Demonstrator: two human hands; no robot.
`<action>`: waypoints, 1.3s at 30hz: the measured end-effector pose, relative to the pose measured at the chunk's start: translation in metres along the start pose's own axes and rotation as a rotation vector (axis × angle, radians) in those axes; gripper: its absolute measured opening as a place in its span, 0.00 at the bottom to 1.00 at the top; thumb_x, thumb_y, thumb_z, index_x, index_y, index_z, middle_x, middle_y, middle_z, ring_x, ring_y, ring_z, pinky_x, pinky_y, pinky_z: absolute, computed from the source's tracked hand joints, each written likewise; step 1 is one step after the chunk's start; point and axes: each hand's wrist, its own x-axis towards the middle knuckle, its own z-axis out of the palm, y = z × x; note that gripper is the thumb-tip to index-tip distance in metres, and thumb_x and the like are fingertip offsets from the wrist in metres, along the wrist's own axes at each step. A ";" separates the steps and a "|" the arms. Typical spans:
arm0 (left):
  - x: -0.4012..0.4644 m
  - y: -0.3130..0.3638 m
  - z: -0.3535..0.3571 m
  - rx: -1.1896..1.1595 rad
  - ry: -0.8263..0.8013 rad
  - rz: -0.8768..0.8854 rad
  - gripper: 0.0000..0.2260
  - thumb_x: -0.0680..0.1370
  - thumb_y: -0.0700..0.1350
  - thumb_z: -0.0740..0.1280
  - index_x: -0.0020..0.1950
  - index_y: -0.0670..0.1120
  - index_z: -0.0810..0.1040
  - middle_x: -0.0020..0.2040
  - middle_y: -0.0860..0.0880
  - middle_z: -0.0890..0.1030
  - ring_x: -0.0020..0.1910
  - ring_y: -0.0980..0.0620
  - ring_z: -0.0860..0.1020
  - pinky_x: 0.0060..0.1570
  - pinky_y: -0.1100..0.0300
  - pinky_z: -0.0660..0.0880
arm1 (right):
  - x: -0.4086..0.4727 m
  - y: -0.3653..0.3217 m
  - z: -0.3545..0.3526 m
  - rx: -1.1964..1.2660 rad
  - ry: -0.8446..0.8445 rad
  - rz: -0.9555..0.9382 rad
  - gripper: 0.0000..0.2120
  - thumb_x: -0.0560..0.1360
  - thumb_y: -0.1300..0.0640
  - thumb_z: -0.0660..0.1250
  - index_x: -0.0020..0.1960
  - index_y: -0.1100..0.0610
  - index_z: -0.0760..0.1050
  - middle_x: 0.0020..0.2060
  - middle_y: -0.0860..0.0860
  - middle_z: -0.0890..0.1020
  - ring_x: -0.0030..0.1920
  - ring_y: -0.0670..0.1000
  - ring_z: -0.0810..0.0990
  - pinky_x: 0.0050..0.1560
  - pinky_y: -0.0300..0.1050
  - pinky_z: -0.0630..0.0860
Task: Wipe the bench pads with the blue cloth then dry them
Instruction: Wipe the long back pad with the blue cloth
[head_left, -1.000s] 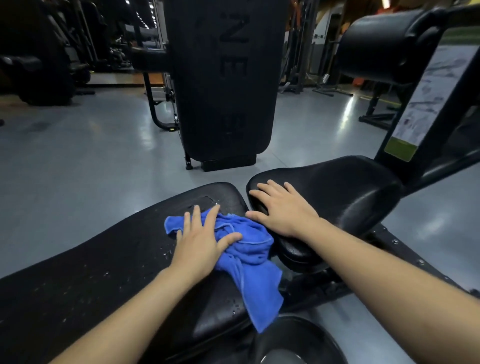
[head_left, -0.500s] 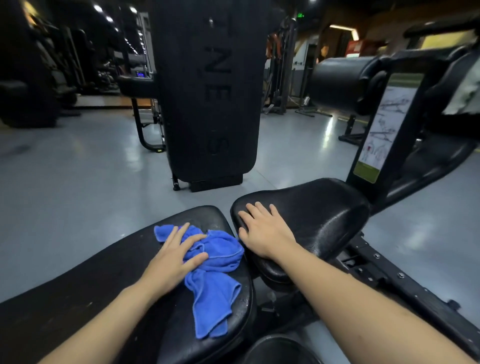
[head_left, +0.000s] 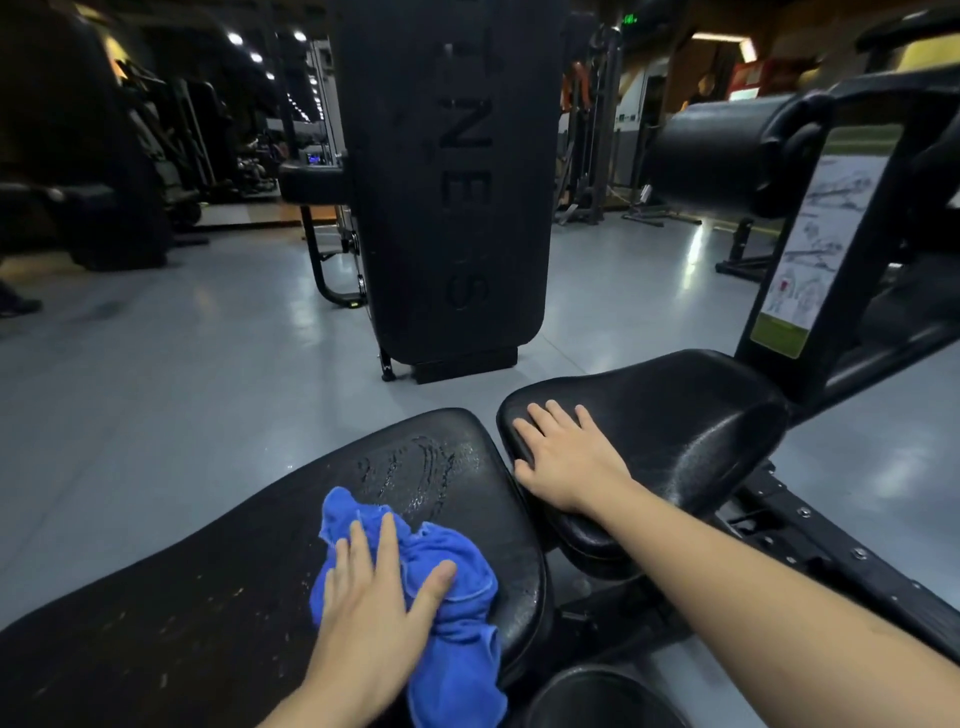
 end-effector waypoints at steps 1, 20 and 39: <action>0.006 0.003 0.007 0.020 0.028 -0.006 0.48 0.66 0.77 0.38 0.81 0.52 0.37 0.81 0.45 0.35 0.80 0.47 0.35 0.78 0.51 0.39 | 0.000 0.000 0.001 -0.002 0.002 -0.001 0.32 0.81 0.41 0.47 0.82 0.52 0.50 0.82 0.53 0.50 0.81 0.55 0.45 0.78 0.60 0.44; 0.188 0.012 -0.001 -0.030 -0.007 0.236 0.41 0.63 0.79 0.56 0.74 0.67 0.61 0.82 0.50 0.49 0.80 0.48 0.50 0.77 0.42 0.50 | 0.002 0.000 0.001 0.013 0.044 -0.005 0.31 0.80 0.42 0.49 0.81 0.52 0.53 0.81 0.54 0.53 0.80 0.56 0.47 0.78 0.61 0.46; 0.013 0.009 0.001 0.106 -0.187 0.760 0.43 0.71 0.74 0.62 0.80 0.60 0.48 0.80 0.66 0.43 0.79 0.62 0.39 0.79 0.52 0.41 | -0.003 -0.003 -0.007 -0.001 -0.015 -0.011 0.31 0.80 0.43 0.49 0.81 0.54 0.53 0.81 0.56 0.52 0.81 0.57 0.46 0.78 0.62 0.45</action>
